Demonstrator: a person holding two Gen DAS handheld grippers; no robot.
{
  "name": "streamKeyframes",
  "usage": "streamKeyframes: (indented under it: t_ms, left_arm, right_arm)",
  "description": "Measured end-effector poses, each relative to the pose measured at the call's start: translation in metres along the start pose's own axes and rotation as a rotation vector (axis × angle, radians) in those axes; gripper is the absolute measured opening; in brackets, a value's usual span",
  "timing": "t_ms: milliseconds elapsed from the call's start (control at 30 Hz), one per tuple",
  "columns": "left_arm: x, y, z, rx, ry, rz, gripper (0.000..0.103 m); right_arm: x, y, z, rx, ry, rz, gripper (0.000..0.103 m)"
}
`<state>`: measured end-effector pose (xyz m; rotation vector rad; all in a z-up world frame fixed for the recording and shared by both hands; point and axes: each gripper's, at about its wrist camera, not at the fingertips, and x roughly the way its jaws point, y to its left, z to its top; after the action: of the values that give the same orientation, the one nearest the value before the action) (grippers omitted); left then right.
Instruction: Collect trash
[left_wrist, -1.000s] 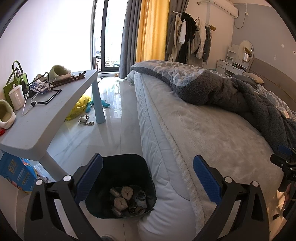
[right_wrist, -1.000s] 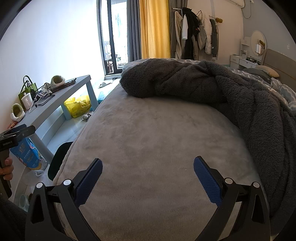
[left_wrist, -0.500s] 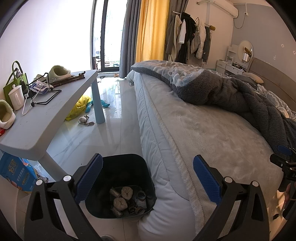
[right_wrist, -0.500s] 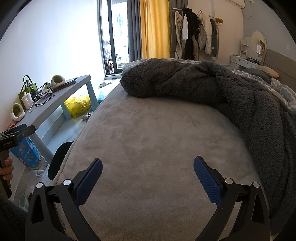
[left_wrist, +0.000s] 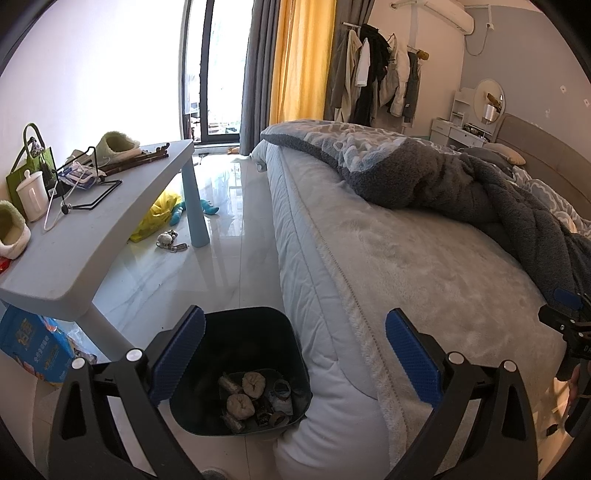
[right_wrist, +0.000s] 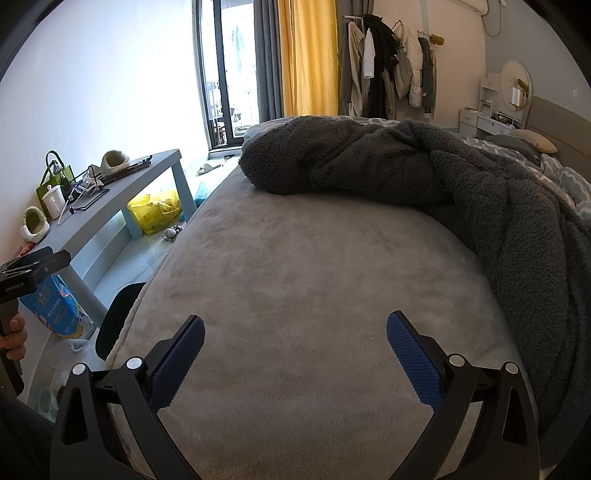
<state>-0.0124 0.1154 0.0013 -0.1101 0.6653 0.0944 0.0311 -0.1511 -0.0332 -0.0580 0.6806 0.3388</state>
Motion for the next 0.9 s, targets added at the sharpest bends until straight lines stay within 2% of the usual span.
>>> streamKeyframes:
  t_ms: [900]
  left_arm:
    - [0.0041,-0.0060,0.0049,-0.016,0.013,-0.005,0.100]
  right_arm:
    - [0.0042,-0.0095,0.0047,-0.003,0.003,-0.005,0.100]
